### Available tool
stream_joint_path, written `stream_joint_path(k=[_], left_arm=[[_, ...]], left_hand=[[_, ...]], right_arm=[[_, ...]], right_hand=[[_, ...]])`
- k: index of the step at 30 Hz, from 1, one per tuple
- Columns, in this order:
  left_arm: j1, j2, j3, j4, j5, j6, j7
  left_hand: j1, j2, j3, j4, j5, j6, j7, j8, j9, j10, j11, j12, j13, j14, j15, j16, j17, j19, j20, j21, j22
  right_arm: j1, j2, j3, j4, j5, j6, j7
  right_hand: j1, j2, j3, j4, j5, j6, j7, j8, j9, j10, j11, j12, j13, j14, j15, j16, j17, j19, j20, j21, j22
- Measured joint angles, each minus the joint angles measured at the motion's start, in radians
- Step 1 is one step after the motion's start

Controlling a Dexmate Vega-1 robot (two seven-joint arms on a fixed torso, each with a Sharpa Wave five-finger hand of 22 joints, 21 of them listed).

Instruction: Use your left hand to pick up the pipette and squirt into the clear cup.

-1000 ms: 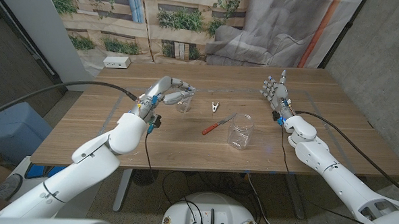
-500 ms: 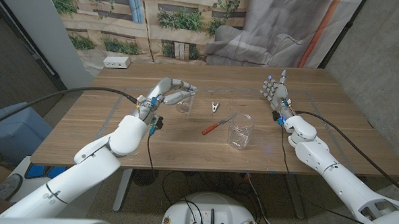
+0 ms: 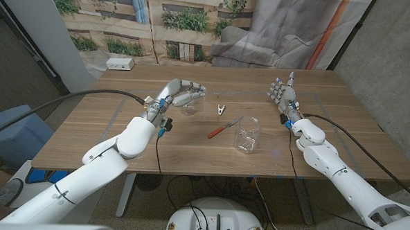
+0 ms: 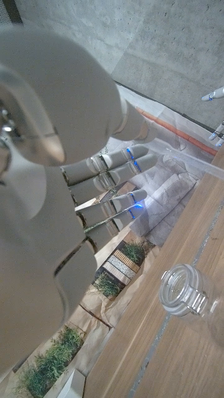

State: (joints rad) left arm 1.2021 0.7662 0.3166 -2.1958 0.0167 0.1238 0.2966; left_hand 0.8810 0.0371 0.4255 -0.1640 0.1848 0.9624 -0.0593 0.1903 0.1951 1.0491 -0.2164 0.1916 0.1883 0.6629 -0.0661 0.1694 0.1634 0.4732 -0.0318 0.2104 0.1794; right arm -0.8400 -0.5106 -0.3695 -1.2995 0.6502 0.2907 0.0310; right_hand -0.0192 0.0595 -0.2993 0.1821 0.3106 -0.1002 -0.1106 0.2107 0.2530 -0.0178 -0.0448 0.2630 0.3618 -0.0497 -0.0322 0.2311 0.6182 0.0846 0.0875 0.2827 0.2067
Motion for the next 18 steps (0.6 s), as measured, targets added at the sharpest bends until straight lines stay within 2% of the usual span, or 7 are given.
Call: stream_joint_path(k=[18], left_arm=[[-0.077,-0.034,0.075,0.025,-0.044,-0.041,-0.036]], left_hand=[[-0.008,0.000,0.000,0.000,0.000,0.006,-0.001,0.007,0.000,0.009,0.003,0.005,0.000,0.000,0.000,0.000,0.000,0.000,0.000,0.000,0.000]], right_arm=[[0.000,0.000,0.000,0.001,0.000,0.000,0.000]], right_hand=[[0.000,0.000,0.000,0.000,0.000,0.000,0.000,0.000,0.000,0.000,0.000,0.000,0.002,0.000,0.000,0.000,0.000,0.000,0.000,0.000,0.000]])
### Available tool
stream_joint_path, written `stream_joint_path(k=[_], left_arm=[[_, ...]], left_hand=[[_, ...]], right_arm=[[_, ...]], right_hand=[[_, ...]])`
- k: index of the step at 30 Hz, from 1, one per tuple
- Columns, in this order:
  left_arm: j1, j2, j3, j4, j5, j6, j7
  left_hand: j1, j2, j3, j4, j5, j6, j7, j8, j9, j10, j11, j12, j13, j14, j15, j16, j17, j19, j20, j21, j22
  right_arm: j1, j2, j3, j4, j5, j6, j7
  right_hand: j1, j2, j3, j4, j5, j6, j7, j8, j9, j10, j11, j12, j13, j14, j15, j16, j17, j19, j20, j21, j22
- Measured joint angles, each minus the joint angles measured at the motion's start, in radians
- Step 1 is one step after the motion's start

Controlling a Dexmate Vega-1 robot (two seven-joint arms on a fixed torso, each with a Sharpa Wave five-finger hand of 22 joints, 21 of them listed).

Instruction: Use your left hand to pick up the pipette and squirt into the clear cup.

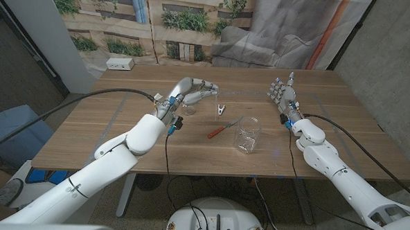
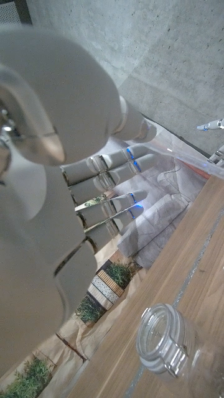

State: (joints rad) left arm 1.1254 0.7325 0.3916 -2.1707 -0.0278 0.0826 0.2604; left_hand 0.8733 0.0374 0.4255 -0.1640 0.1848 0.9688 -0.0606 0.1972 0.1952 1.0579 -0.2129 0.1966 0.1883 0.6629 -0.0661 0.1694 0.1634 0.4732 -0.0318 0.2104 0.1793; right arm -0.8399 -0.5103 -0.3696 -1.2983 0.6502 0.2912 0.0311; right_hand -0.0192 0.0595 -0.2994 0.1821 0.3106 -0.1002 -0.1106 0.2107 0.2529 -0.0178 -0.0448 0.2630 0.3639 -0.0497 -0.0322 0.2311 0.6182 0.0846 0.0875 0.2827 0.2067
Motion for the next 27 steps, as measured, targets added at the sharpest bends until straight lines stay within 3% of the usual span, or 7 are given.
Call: stream_joint_path(k=[27], left_arm=[[-0.080,-0.026,0.050,-0.024,-0.042,-0.012,-0.034]], left_hand=[[0.000,0.000,0.007,-0.007,0.000,0.011,0.000,0.000,0.000,0.005,0.002,0.000,0.000,0.002,0.002,0.000,0.000,0.009,0.002,0.000,0.000]], right_arm=[[0.000,0.000,0.000,0.000,0.000,0.000,0.000]], right_hand=[[0.000,0.000,0.000,0.000,0.000,0.000,0.000,0.000,0.000,0.000,0.000,0.000,-0.002,0.000,0.000,0.000,0.000,0.000,0.000,0.000,0.000]])
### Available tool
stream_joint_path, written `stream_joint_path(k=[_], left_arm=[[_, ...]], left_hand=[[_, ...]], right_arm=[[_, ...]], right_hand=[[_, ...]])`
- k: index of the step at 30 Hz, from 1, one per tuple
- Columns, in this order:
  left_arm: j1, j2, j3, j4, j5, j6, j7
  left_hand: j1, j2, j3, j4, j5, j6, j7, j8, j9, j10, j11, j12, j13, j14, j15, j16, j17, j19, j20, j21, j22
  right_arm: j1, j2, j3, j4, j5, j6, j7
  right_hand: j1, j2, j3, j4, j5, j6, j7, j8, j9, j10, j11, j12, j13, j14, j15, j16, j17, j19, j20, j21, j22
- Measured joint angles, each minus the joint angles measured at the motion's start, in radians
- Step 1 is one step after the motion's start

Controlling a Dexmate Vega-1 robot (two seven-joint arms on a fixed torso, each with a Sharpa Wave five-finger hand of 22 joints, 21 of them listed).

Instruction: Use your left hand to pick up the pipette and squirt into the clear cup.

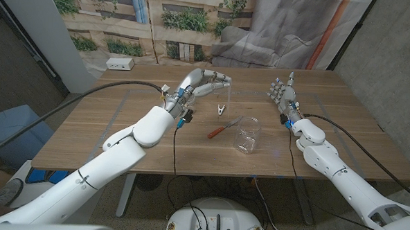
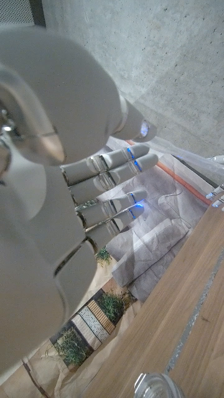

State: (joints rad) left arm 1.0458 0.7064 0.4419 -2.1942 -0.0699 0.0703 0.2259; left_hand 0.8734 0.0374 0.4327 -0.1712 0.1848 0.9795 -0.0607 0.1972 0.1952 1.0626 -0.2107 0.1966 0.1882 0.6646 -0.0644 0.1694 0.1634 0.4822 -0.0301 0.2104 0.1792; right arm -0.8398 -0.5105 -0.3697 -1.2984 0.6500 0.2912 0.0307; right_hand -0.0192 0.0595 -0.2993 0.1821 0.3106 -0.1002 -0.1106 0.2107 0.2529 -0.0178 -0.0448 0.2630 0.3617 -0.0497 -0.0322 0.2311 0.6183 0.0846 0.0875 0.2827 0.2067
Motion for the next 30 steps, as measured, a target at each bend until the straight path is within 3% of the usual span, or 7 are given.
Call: stream_joint_path(k=[30], left_arm=[[-0.067,-0.041,0.073,-0.031,0.007,-0.010,-0.039]], left_hand=[[0.005,0.005,0.004,-0.004,0.000,0.000,0.000,0.000,0.000,0.000,0.001,0.000,0.000,0.000,0.000,0.000,0.000,0.000,0.000,0.000,0.000]], right_arm=[[0.000,0.000,0.000,-0.001,0.000,-0.001,-0.001]], right_hand=[[0.000,0.000,0.000,0.000,0.000,0.000,0.000,0.000,0.000,0.000,0.000,0.000,0.000,0.000,0.000,0.000,0.000,0.000,0.000,0.000,0.000]])
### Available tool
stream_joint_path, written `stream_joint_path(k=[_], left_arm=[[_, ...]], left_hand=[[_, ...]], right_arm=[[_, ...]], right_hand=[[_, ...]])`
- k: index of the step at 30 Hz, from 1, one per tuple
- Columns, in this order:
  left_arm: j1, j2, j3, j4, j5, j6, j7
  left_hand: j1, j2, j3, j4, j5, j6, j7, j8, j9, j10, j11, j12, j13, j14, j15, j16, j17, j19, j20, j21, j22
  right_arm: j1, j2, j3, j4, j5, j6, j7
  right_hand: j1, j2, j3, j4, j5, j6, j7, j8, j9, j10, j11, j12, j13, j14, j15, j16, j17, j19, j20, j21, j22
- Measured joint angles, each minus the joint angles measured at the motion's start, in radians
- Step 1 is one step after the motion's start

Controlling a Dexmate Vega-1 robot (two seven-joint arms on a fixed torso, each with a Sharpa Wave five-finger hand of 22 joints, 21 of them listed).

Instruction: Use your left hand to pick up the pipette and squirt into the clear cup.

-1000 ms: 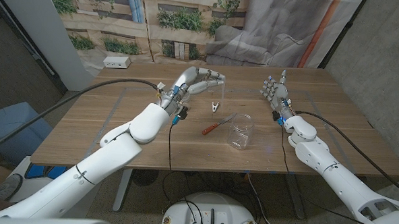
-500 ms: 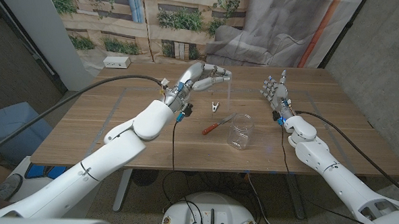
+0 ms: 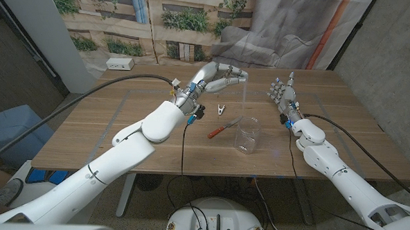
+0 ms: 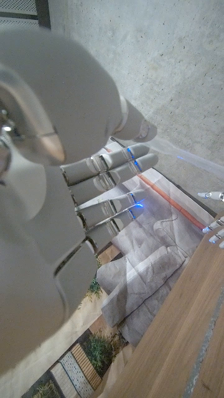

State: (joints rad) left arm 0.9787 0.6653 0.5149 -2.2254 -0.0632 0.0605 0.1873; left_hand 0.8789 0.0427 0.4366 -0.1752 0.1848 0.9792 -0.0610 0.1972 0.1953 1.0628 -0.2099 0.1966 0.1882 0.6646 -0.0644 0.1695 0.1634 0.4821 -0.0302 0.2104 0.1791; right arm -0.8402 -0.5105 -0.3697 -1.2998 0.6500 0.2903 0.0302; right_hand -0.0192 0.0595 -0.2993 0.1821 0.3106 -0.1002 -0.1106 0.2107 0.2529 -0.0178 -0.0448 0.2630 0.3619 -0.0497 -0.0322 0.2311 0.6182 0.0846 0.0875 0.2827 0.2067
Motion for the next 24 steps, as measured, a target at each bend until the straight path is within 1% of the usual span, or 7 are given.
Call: stream_joint_path(k=[9,13,21,24], left_arm=[[-0.022,-0.015,0.038,-0.011,0.019,0.000,-0.008],[-0.032,-0.018,0.053,-0.018,0.060,0.016,-0.024],[-0.049,-0.021,0.077,-0.029,0.092,0.029,-0.030],[-0.054,-0.020,0.085,-0.030,0.127,0.030,-0.032]], left_hand=[[0.000,0.000,0.000,0.000,0.000,0.000,0.000,0.000,0.002,-0.003,-0.002,0.000,0.000,0.000,0.000,0.000,0.000,0.000,0.000,0.000,0.000],[0.004,0.004,0.000,0.000,0.000,0.000,0.000,0.000,0.003,-0.004,-0.001,0.000,0.000,0.000,0.000,0.000,0.000,0.000,0.000,0.000,0.000],[0.005,0.005,0.003,0.003,0.000,-0.002,0.001,0.000,0.003,-0.004,-0.001,0.000,0.000,0.000,0.000,0.000,0.000,-0.004,0.004,0.000,0.000],[0.005,0.005,0.003,0.003,0.000,-0.004,0.004,0.000,0.003,-0.004,0.000,0.000,0.000,0.000,0.000,0.000,0.000,-0.004,0.004,0.000,0.000]], right_arm=[[0.000,0.000,0.000,0.000,0.000,0.000,0.000],[0.000,0.000,0.000,0.000,0.000,0.000,0.000],[0.000,0.000,0.000,0.000,0.000,-0.001,0.000],[0.000,0.000,0.000,0.000,0.000,-0.001,0.000]], right_hand=[[0.000,0.000,0.000,0.000,0.000,0.000,0.000,0.000,0.000,0.000,0.000,0.000,0.000,0.000,0.000,0.000,0.000,0.000,0.000,0.000,0.000],[0.000,0.000,0.000,0.000,0.000,0.000,0.000,0.000,0.000,0.000,0.000,0.000,0.000,0.000,0.000,0.000,0.000,0.000,0.000,0.000,0.000],[0.000,0.000,0.000,0.000,0.000,0.000,0.000,0.000,0.000,0.000,0.000,0.000,0.000,0.000,0.000,0.000,0.000,0.000,0.000,0.000,0.000],[0.000,0.000,0.000,0.000,0.000,0.000,0.000,0.000,0.000,0.000,0.000,0.000,0.000,0.000,0.000,0.000,0.000,0.000,0.000,0.000,0.000]])
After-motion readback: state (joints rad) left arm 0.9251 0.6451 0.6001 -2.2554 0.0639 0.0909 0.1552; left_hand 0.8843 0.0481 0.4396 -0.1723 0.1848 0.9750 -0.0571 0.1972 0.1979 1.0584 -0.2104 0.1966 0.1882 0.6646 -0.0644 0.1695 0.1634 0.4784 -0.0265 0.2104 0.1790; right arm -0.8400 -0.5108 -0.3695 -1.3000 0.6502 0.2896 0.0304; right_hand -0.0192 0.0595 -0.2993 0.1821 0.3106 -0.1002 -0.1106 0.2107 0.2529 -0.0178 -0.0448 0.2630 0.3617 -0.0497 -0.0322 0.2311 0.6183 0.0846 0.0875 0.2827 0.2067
